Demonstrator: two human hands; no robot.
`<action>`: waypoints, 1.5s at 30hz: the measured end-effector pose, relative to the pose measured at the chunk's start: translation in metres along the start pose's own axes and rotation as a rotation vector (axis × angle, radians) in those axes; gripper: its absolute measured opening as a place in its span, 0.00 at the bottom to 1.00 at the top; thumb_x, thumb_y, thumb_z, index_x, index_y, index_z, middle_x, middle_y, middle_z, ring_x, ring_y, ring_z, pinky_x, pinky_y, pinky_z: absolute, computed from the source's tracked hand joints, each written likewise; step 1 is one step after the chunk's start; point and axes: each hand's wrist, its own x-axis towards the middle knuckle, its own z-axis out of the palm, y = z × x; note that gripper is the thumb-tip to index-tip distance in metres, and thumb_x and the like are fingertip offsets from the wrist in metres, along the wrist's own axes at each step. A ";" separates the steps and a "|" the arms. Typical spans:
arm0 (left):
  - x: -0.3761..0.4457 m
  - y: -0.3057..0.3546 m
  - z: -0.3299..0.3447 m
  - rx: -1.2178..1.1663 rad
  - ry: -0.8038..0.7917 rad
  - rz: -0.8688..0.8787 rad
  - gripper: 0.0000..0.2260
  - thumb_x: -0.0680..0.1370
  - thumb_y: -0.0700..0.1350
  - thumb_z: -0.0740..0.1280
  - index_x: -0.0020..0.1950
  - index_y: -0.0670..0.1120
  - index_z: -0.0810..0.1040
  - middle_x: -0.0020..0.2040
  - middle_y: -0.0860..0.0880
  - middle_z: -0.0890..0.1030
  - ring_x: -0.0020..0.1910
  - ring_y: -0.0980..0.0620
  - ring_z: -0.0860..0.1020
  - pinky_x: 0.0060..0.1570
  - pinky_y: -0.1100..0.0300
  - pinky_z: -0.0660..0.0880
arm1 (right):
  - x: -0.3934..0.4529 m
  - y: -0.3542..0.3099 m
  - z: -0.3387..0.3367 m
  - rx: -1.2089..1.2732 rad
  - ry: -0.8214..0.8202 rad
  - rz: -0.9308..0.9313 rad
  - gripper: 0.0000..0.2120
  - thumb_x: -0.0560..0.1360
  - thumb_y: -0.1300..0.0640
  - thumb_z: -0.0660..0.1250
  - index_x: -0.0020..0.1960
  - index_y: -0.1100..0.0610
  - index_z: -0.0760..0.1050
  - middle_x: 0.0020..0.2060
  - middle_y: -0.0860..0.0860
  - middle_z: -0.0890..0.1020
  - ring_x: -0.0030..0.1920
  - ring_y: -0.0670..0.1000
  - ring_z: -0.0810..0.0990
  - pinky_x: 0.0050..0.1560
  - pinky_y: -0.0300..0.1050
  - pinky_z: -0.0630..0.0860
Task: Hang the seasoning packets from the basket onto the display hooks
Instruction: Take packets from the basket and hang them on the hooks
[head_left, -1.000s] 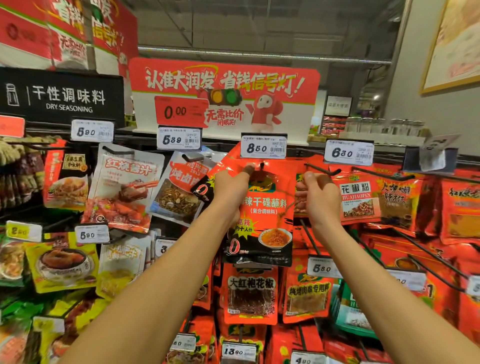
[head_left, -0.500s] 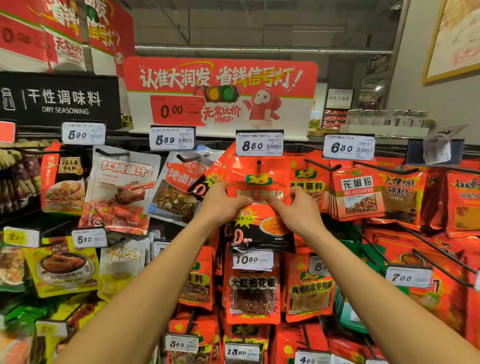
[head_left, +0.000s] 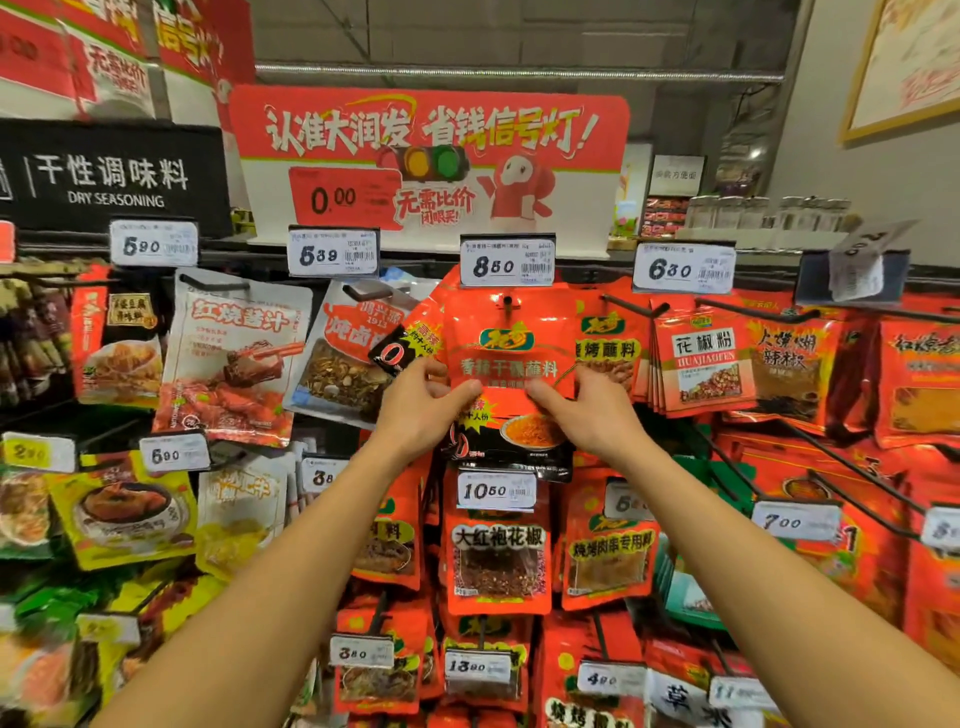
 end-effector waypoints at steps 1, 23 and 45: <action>-0.004 -0.003 -0.006 -0.007 0.012 0.001 0.18 0.75 0.58 0.74 0.59 0.51 0.75 0.43 0.51 0.82 0.45 0.53 0.81 0.43 0.54 0.76 | -0.003 0.001 -0.003 -0.007 -0.014 -0.008 0.22 0.75 0.31 0.65 0.51 0.50 0.79 0.46 0.49 0.84 0.50 0.54 0.82 0.52 0.52 0.78; -0.207 0.004 0.135 -0.369 -0.124 -0.402 0.08 0.82 0.39 0.65 0.45 0.44 0.82 0.36 0.48 0.84 0.31 0.54 0.82 0.33 0.64 0.79 | -0.190 0.171 -0.081 0.691 -0.241 0.376 0.11 0.81 0.65 0.64 0.40 0.63 0.77 0.27 0.53 0.81 0.24 0.50 0.78 0.22 0.39 0.71; -0.550 -0.320 0.343 -0.084 -0.336 -1.619 0.08 0.79 0.45 0.70 0.52 0.41 0.80 0.45 0.41 0.83 0.37 0.46 0.80 0.36 0.60 0.75 | -0.579 0.533 0.132 0.220 -0.652 1.505 0.10 0.77 0.60 0.68 0.37 0.56 0.79 0.24 0.49 0.81 0.22 0.47 0.79 0.27 0.39 0.73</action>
